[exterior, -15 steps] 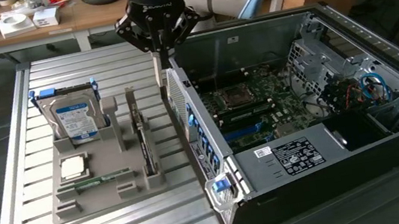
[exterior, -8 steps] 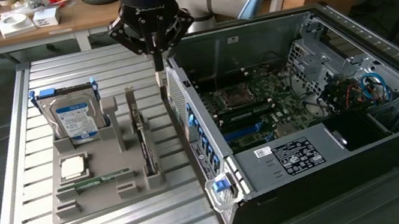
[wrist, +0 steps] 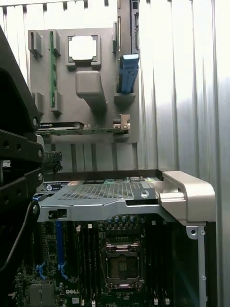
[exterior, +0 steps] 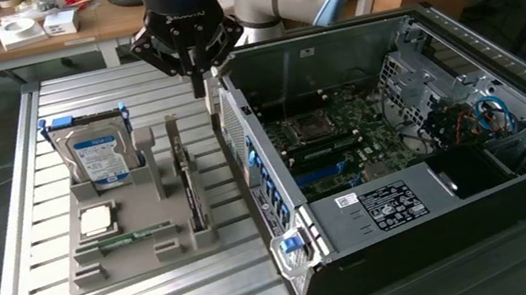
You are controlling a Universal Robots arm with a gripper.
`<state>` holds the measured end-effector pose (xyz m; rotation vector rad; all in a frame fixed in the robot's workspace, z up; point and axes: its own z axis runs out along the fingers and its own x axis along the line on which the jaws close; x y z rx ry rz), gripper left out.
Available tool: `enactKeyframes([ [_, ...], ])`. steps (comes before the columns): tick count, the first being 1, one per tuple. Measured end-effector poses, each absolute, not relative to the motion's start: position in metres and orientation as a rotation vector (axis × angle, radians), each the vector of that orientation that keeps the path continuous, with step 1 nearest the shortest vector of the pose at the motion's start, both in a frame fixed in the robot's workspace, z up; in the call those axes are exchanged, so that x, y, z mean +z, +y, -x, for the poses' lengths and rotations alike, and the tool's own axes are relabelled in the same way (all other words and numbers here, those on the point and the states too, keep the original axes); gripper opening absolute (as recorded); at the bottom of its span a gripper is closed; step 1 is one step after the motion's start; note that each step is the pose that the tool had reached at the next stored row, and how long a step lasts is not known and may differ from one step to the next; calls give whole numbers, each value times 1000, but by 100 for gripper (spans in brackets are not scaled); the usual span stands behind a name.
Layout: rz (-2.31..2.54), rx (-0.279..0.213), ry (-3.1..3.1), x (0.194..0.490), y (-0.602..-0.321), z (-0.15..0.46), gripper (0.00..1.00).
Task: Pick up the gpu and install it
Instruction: 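Reach for the gpu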
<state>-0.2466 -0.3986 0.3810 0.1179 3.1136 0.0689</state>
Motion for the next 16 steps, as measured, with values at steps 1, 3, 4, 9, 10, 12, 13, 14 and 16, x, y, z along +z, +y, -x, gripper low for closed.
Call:
enactKeyframes([
  [1, -118, 69, 3114, 381, -399, 247, 11],
  [3, -118, 69, 3114, 381, -399, 247, 11],
  [4, -118, 69, 3114, 381, -399, 247, 11],
  [9, -118, 69, 3114, 381, -399, 257, 11],
  [10, -118, 69, 3114, 380, -399, 260, 11],
  [12, -118, 69, 3114, 380, -399, 264, 11],
  [13, -118, 69, 3114, 380, -399, 266, 11],
  [14, -118, 69, 3114, 380, -399, 267, 11],
  [16, -118, 69, 3114, 379, -399, 270, 11],
])
